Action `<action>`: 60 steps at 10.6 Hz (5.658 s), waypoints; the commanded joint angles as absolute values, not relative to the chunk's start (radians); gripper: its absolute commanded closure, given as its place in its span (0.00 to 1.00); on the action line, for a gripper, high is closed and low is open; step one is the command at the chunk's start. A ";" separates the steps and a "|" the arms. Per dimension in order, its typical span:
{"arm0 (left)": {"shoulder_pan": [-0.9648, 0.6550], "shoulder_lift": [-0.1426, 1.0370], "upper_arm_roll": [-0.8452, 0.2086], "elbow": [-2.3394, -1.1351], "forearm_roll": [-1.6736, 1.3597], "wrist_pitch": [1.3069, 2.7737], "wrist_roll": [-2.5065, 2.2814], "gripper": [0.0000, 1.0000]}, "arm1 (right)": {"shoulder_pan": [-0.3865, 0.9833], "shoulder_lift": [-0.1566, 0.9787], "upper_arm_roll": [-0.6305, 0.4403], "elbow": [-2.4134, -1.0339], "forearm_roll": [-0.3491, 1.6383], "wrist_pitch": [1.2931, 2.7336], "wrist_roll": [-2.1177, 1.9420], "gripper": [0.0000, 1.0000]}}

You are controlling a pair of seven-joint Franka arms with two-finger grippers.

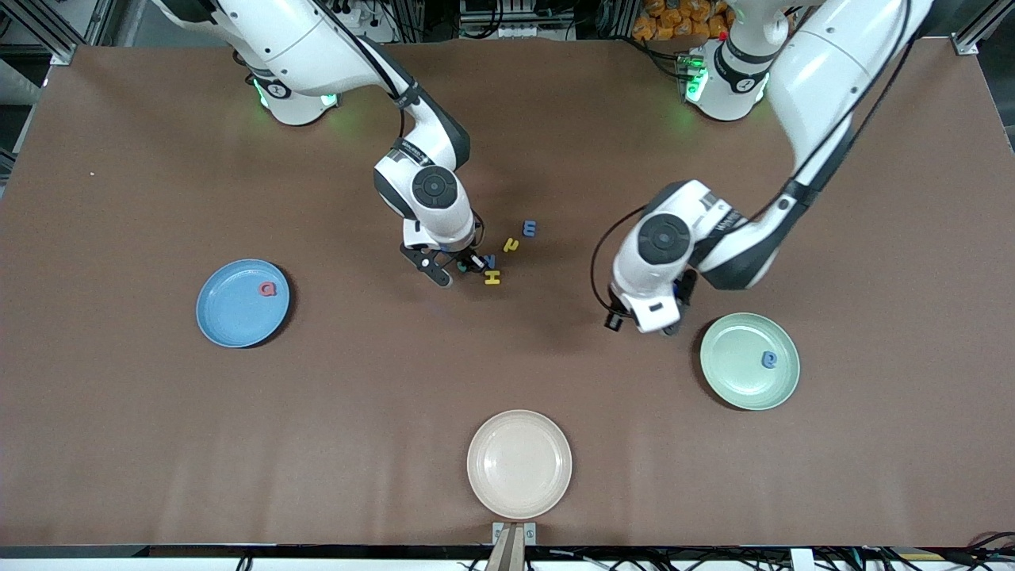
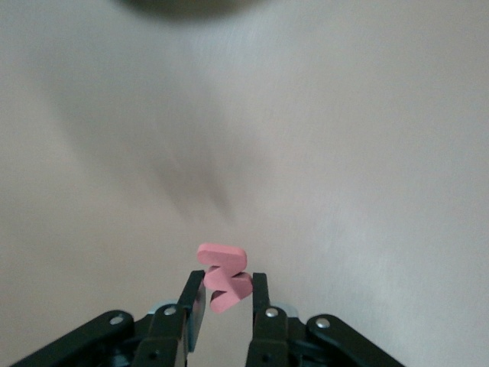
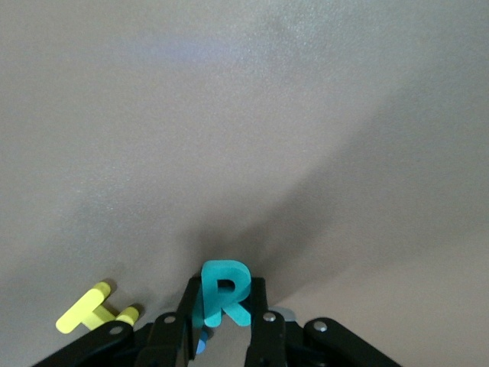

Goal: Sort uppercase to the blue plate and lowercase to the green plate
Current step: 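Carry the m to the green plate while the right gripper carries R, then release the m on the green plate while the right gripper releases R, then grasp the blue E with the left gripper while the right gripper returns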

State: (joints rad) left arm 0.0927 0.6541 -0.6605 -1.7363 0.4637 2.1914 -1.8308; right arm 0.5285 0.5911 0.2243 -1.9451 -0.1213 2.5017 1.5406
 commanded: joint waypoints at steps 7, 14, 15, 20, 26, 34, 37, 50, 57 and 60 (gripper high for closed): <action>0.359 0.667 -0.594 -1.672 0.456 2.088 -1.050 1.00 | 0.497 0.557 0.224 -1.893 -0.126 2.347 1.350 0.76; 0.344 0.683 -0.497 -1.672 0.463 2.158 -0.776 0.00 | 0.319 0.480 0.180 -1.905 -0.120 2.163 0.692 0.75; 0.333 0.678 -0.497 -1.672 0.466 2.158 -0.773 0.00 | 0.305 0.476 0.131 -1.907 -0.120 2.151 0.549 0.75; 0.198 0.615 -0.527 -1.674 0.456 2.082 -0.762 0.00 | 0.293 0.472 -0.137 -1.898 -0.045 2.134 -0.055 0.75; 0.005 0.637 -0.756 -1.706 0.451 2.011 -0.755 0.00 | 0.207 0.502 -0.268 -1.907 -0.014 2.108 -0.448 0.74; -0.173 0.686 -0.753 -1.713 0.469 2.052 -0.571 0.00 | 0.207 0.522 -0.253 -1.876 0.090 2.071 -0.453 0.14; -0.172 0.683 -0.753 -1.795 0.469 2.146 -0.572 0.00 | 0.209 0.511 -0.186 -1.822 0.179 1.974 -0.266 0.15; -0.285 0.718 -0.700 -1.855 0.480 2.272 -0.956 0.11 | 0.334 0.480 0.101 -1.818 0.179 2.131 0.636 0.15; -0.291 0.753 -0.666 -1.858 0.511 2.305 -0.986 0.29 | 0.396 0.494 0.107 -1.861 0.175 2.243 0.666 0.10; -0.298 0.756 -0.663 -1.856 0.512 2.309 -1.008 0.30 | 0.408 0.502 0.109 -1.864 0.175 2.250 0.670 0.09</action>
State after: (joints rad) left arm -0.2870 0.7568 -0.6673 -1.8560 0.4848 2.2956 -0.9672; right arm 0.4055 0.5030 0.1071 -1.8516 0.1698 2.2359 0.6571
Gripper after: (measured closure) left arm 0.300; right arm 0.088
